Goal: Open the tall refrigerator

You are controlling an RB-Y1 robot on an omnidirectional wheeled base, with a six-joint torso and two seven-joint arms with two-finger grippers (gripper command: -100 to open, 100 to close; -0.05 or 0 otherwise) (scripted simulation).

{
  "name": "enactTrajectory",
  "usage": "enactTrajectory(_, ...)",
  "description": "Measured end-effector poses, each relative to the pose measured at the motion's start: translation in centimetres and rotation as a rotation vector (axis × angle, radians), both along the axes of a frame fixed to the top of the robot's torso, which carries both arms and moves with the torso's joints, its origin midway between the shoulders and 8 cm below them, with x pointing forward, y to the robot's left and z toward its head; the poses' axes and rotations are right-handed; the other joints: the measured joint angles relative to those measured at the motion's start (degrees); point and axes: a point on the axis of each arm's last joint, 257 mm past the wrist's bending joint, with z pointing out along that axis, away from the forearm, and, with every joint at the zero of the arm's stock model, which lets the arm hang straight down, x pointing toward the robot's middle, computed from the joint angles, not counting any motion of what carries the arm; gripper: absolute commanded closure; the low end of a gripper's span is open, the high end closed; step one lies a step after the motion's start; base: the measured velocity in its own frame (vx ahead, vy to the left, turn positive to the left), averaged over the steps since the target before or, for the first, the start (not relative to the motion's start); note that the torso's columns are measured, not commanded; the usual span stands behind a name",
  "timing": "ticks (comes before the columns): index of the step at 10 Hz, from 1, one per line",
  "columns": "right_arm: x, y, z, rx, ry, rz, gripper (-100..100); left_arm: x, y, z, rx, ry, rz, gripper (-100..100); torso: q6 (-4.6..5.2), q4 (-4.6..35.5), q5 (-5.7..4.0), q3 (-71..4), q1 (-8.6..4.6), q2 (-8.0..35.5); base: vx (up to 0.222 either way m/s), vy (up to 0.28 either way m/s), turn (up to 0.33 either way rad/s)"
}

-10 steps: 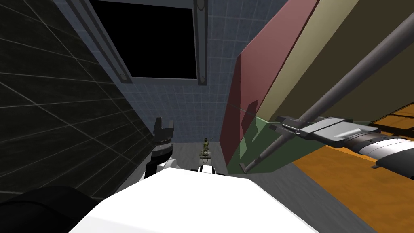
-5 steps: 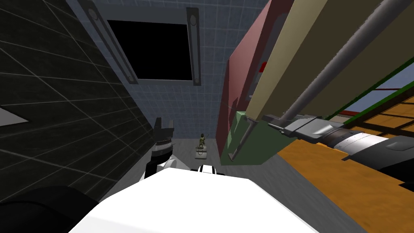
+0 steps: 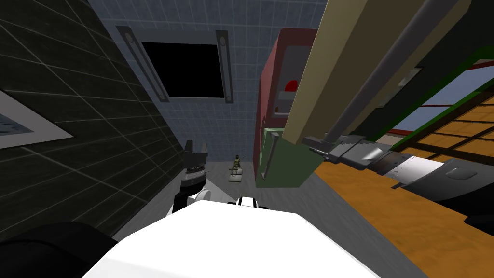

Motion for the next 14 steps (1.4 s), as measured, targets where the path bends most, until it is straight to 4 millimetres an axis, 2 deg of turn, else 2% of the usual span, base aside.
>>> enactTrajectory(2, -0.7, 1.7, 0.0, -0.002, 0.005, 0.046, 100, 0.0, 0.0, 0.0, 0.000, 0.000, 0.000, 0, -0.03, -0.1, 0.13, -0.1, 0.70, -0.3, -0.103, -0.130, 0.029)
enactTrajectory(3, -0.8, 2.2, -0.4, -0.001, 0.015, 0.063, 100, 0.0, 0.0, 0.0, 0.000, 0.000, 0.000, 0, -0.19, -0.2, 0.28, -0.4, 0.71, -0.5, -0.176, -0.293, 0.158)
enactTrajectory(5, -1.2, 4.1, -0.4, 0.000, 0.018, 0.124, 100, 0.0, 0.0, 0.0, 0.000, 0.000, 0.000, 0, -0.01, 0.0, -0.07, 0.1, -0.10, 0.1, -0.178, -0.284, 0.110)
enactTrajectory(14, -2.5, 9.4, 0.2, -0.003, 0.003, 0.299, 100, 0.0, 0.0, 0.0, 0.000, 0.000, 0.000, 0, -0.04, 0.0, 0.01, 0.0, 0.24, 0.0, -0.167, -0.260, 0.098)
